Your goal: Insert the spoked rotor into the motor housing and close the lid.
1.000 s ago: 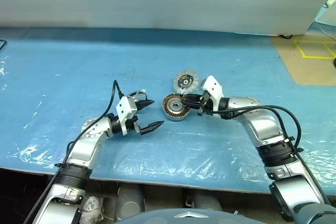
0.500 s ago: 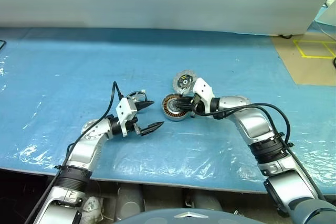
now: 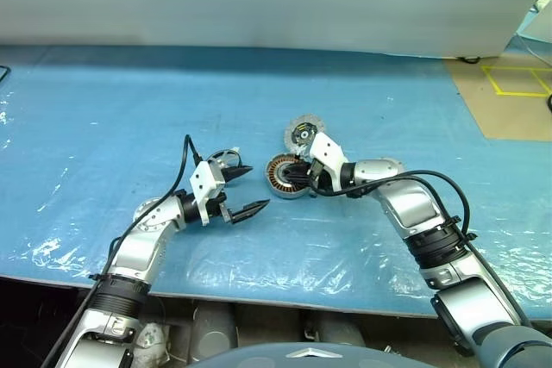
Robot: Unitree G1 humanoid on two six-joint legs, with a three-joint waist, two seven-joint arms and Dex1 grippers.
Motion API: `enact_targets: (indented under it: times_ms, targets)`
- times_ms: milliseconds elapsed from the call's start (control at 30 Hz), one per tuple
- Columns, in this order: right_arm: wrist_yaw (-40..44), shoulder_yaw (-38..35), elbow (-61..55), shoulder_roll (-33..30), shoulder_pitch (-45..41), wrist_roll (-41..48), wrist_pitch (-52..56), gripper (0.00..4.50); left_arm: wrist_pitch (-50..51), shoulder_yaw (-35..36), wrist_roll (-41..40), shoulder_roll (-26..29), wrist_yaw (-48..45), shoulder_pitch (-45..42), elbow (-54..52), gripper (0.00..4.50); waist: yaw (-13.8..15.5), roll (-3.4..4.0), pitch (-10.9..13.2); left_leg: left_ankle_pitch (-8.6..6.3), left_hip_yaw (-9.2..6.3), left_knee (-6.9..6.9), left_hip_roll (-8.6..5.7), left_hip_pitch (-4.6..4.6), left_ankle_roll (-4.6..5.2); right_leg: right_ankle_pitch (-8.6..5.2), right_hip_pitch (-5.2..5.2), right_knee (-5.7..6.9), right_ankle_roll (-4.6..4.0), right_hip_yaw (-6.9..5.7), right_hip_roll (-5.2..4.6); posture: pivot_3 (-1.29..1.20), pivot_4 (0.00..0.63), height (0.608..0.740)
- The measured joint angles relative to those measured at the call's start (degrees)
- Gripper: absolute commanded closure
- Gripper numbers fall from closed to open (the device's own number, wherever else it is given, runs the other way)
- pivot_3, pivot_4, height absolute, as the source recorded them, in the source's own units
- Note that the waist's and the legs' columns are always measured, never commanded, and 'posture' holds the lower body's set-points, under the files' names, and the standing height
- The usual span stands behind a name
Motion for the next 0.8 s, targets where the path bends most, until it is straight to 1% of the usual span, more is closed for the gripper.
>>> enact_targets:
  times_ms: [533, 800]
  targets:
    - [-0.54, 0.03, 0.61, 0.01, -0.25, -1.79, -1.32, 3.92, 0.43, -0.25, 0.00, -0.32, 0.00, -0.01, -0.01, 0.00, 0.00, 0.00, 0.00, 0.00, 0.00, 0.06, 0.00, 0.01, 0.00, 0.00, 0.02, 0.05, 0.00, 0.01, 0.00, 0.00, 0.150, 0.740]
    - [0.55, 0.06, 0.63, -0.75, -0.41, -2.09, -1.42, 3.92, 0.45, -0.27, 0.00, -0.39, -0.02, -0.01, -0.01, 0.00, 0.04, 0.00, 0.00, 0.00, 0.00, 0.10, 0.00, 0.02, 0.00, 0.00, 0.05, 0.05, 0.00, 0.01, -0.01, 0.00, 0.150, 0.740]
